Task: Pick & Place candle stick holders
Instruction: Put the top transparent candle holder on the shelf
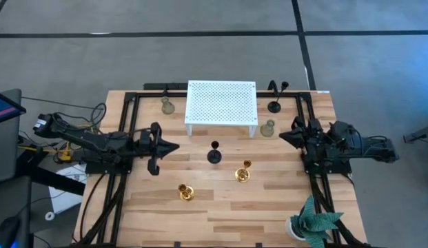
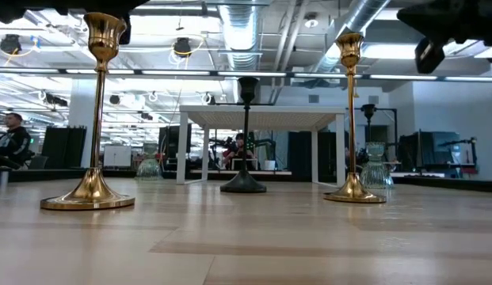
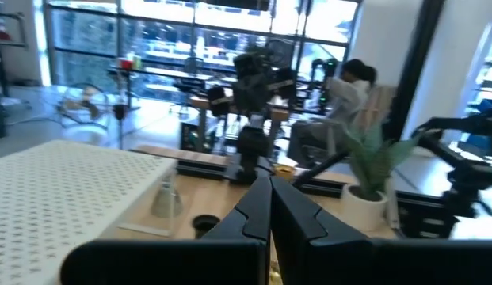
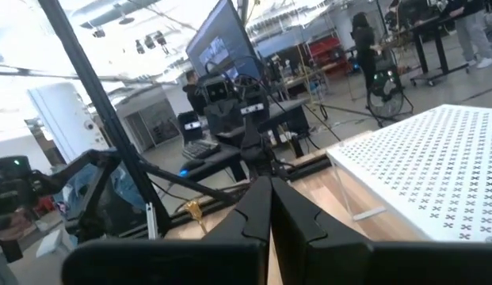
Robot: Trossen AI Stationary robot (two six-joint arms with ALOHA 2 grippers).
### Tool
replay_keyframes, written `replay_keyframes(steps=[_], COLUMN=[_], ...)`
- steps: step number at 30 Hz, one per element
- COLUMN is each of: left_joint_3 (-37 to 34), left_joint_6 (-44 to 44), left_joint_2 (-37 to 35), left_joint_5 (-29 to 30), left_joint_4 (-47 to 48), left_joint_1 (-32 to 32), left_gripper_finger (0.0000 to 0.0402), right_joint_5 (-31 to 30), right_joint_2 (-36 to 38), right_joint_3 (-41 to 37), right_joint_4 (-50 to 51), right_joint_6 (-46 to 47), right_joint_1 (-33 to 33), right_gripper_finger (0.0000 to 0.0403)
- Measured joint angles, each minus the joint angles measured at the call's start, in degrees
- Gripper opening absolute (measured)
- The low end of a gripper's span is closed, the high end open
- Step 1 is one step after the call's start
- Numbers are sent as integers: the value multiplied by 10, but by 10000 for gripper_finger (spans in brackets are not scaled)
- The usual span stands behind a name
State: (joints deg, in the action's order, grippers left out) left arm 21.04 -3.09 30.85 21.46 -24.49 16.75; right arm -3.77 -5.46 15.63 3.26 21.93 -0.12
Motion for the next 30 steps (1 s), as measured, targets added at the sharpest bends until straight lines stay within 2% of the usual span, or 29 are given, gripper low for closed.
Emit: replay_keyframes(steps=[8, 15, 23, 30], left_joint_3=[0, 0, 0, 0], left_joint_6=[-2, -4, -19, -18], left_joint_2=[-1, -1, -18, -58], left_joint_5=[5, 11, 12, 27], left_joint_4=[3, 30, 31, 72], left_joint_1=[0, 0, 0, 0], left_gripper_finger=[4, 4, 4, 4], right_joint_5=[0, -16, -25, -25], right_joint_2=[-110, -190, -226, -251], right_joint_3=[76, 132, 176, 183], right_joint_4=[74, 82, 82, 81], right_joint_6=[-3, -84, -90, -89], right_joint_1=[1, 1, 1, 1], right_gripper_finger=[0, 0, 0, 0])
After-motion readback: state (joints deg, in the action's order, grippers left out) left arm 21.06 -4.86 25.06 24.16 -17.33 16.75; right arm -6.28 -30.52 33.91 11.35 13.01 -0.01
